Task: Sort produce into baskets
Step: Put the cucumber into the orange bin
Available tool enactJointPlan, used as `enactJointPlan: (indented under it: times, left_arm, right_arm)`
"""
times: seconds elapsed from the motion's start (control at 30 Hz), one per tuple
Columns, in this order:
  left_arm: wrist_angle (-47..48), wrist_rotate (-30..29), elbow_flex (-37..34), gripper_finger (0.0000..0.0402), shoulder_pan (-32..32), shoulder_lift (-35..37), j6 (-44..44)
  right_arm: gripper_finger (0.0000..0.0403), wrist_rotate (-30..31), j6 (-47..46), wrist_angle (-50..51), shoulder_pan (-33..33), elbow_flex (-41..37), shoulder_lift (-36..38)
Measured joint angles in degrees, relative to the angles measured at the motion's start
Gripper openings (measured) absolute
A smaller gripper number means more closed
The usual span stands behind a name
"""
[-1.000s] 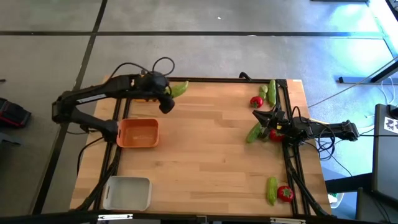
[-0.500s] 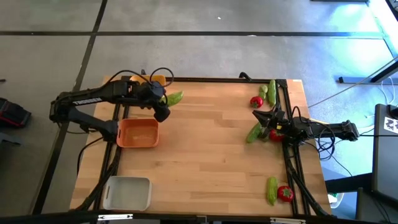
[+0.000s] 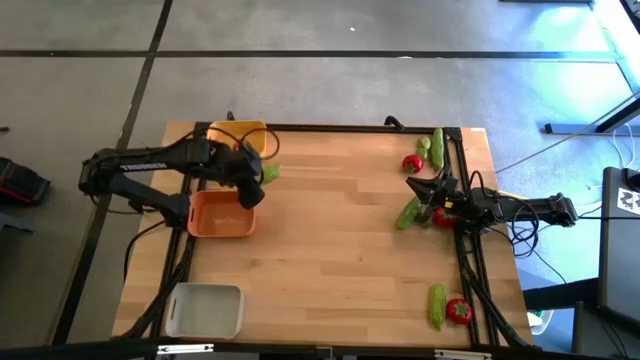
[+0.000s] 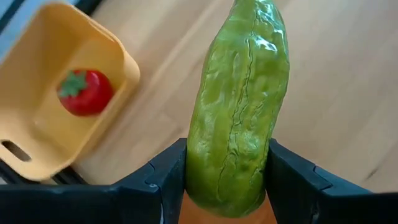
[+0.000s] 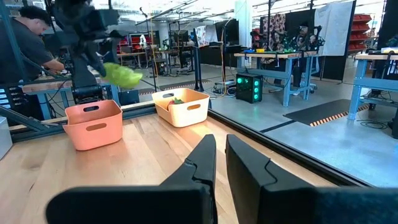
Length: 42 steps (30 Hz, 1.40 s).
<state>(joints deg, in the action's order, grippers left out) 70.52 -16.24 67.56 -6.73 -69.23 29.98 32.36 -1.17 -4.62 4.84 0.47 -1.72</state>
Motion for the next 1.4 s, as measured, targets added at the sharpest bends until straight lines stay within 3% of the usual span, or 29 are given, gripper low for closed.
enactJointPlan:
  times: [0.27, 0.6, 0.87, 1.17, 1.4]
  left_arm:
    - [1.70, 2.13, -3.99, 0.0178, 6.21, 0.42, 6.39]
    - [6.92, 2.23, -8.43, 0.0178, 16.09, 4.38, 22.28]
    - [6.36, 2.20, -17.89, 0.0178, 21.37, 7.28, 30.88]
    - [0.50, 3.55, -25.36, 0.0186, 22.48, 7.28, 33.32]
    - [0.36, 3.60, -25.96, 0.0239, 22.48, 7.28, 32.90]
  right_arm:
    - [0.0035, 0.00, 0.00, 0.02, 0.01, 0.02, 0.00]
    - [0.0035, -0.02, 0.02, 0.02, 0.00, 0.02, 0.00]
    - [0.0035, -0.02, 0.00, 0.02, 0.01, 0.00, -0.01]
    - [0.0035, -0.01, 0.01, 0.02, 0.00, 0.02, -0.02]
    - [0.0035, -0.02, 0.01, 0.02, 0.02, 0.01, -0.02]
